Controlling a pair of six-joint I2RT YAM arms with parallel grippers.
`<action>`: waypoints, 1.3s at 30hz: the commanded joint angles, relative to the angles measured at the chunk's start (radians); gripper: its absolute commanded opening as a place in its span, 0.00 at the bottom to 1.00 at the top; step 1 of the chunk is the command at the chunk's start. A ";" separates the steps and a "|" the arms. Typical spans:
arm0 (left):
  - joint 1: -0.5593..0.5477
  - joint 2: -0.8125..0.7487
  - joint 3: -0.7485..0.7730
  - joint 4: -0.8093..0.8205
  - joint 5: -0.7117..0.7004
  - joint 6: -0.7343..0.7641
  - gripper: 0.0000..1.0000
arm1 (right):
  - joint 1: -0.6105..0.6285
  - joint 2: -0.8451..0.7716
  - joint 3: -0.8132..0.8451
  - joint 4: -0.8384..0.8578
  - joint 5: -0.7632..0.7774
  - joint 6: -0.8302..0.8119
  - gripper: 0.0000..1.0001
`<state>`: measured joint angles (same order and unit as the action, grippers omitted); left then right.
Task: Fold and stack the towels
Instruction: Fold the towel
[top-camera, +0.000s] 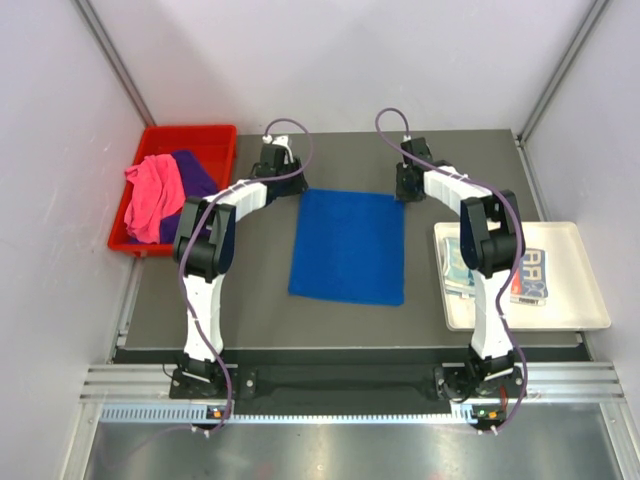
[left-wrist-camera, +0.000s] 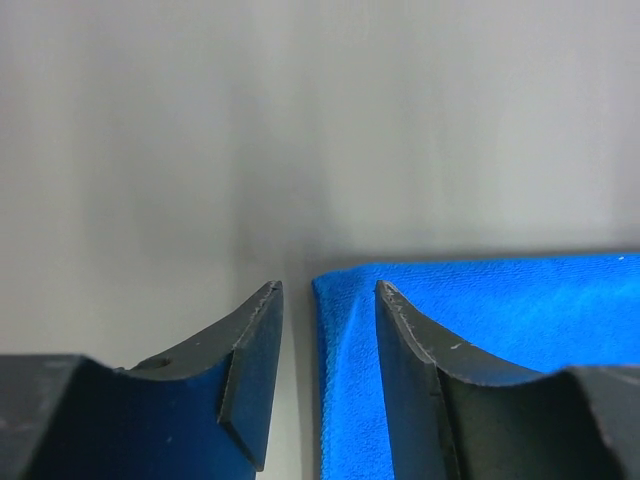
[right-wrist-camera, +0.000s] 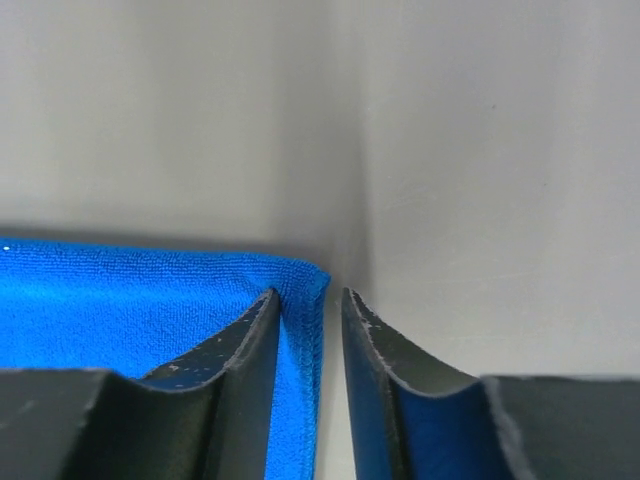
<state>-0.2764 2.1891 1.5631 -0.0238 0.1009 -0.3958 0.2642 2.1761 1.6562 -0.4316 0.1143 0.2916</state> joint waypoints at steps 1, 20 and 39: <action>0.006 0.021 0.046 0.001 0.022 0.022 0.47 | -0.014 -0.035 0.037 0.030 -0.019 -0.009 0.29; 0.003 0.064 0.045 -0.016 0.007 0.018 0.31 | -0.011 0.020 0.105 -0.018 -0.062 -0.034 0.12; 0.000 0.020 -0.014 0.097 -0.131 -0.029 0.00 | -0.011 0.063 0.171 -0.007 -0.090 -0.068 0.05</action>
<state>-0.2810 2.2368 1.5661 0.0242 0.0677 -0.4183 0.2638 2.2211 1.7756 -0.4759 0.0303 0.2455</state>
